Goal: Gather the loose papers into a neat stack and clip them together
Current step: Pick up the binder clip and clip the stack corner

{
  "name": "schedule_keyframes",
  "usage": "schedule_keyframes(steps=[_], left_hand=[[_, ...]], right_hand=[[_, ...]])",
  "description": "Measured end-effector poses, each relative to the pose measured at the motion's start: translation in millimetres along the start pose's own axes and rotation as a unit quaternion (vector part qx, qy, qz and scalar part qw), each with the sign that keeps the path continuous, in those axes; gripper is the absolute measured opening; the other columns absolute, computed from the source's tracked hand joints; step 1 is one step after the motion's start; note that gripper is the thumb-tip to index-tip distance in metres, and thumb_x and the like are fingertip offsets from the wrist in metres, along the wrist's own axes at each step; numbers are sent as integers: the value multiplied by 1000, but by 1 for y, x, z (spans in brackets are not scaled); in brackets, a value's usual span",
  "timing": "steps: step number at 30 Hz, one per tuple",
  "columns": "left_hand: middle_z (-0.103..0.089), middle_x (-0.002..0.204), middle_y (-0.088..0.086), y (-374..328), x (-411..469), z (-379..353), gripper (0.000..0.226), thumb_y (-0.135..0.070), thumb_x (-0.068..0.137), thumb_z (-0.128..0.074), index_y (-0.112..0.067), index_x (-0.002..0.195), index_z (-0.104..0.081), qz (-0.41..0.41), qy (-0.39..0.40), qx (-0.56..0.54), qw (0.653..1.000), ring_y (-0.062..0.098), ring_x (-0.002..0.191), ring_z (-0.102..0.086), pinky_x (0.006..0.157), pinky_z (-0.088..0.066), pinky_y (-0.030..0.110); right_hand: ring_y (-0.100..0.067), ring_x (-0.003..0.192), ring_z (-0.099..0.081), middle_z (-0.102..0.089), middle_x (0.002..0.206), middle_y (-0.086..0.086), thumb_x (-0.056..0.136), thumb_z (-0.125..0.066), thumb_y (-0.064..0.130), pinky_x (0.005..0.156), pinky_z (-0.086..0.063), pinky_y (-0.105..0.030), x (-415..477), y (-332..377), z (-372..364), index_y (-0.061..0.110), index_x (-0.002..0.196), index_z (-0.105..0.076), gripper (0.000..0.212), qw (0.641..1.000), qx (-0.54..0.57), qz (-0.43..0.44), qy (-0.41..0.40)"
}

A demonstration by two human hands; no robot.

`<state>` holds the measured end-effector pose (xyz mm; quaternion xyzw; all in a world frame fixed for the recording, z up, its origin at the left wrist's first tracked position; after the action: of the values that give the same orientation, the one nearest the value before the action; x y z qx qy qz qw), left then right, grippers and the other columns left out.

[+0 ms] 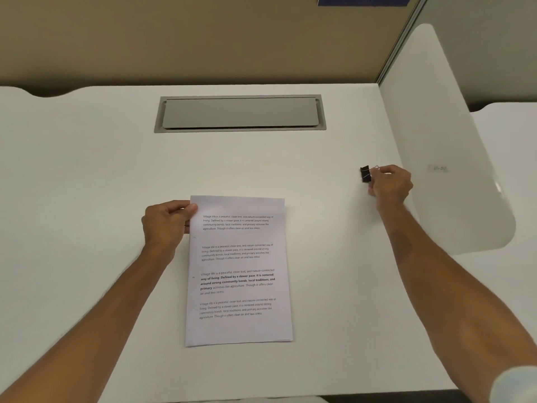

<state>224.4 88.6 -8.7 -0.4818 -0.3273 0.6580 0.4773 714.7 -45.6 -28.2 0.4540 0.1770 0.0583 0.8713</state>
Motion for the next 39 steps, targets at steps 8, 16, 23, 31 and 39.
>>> schedule_keyframes(steps=[8,16,23,31,39], left_hand=[[-74,78,4,-4,-3,-1,15,-10,82,-82,-16,94,-75,-5,3,3,1000,16,58,-70,54,-61,25],[-75,79,4,-7,-6,0,15,-10,81,-82,-16,93,-76,-3,3,6,1000,21,63,-72,56,-62,26],[-76,78,2,-9,-8,0,14,-11,81,-83,-13,94,-77,-10,0,17,1000,18,58,-71,64,-62,31],[-77,80,2,-13,-16,0,11,-15,82,-83,-17,91,-78,-36,4,28,999,28,76,-77,77,-64,44],[-78,89,7,-14,-19,-1,15,-13,83,-82,-9,98,-79,-39,12,26,999,30,85,-76,82,-63,47]], right_hand=[[-27,78,-72,-71,81,-5,81,-78,12,73,-64,-42,-19,17,-10,14,73,-69,13,990,99,2,103],[-34,82,-72,-67,93,-22,80,-73,-10,77,-64,-46,-80,46,-46,-10,111,-64,32,934,202,20,293],[-29,76,-68,-66,86,-17,78,-79,-9,77,-63,-37,-132,68,-74,-11,111,-69,35,901,120,102,403],[-16,77,-77,-78,86,-5,69,-88,-1,73,-59,-21,-188,110,-106,10,102,-79,35,866,-21,264,425],[-6,68,-74,-77,77,-3,69,-88,1,67,-52,-11,-231,135,-132,8,95,-81,28,815,-76,364,445]])
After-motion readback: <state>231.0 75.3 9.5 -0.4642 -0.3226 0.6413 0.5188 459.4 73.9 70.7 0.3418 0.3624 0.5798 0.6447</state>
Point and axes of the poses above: each hand's wrist, its own x-axis towards the middle knuckle, its own z-axis out of the back of the hand, y = z × x, the point moved 5 cm from there along x, towards the middle knuckle
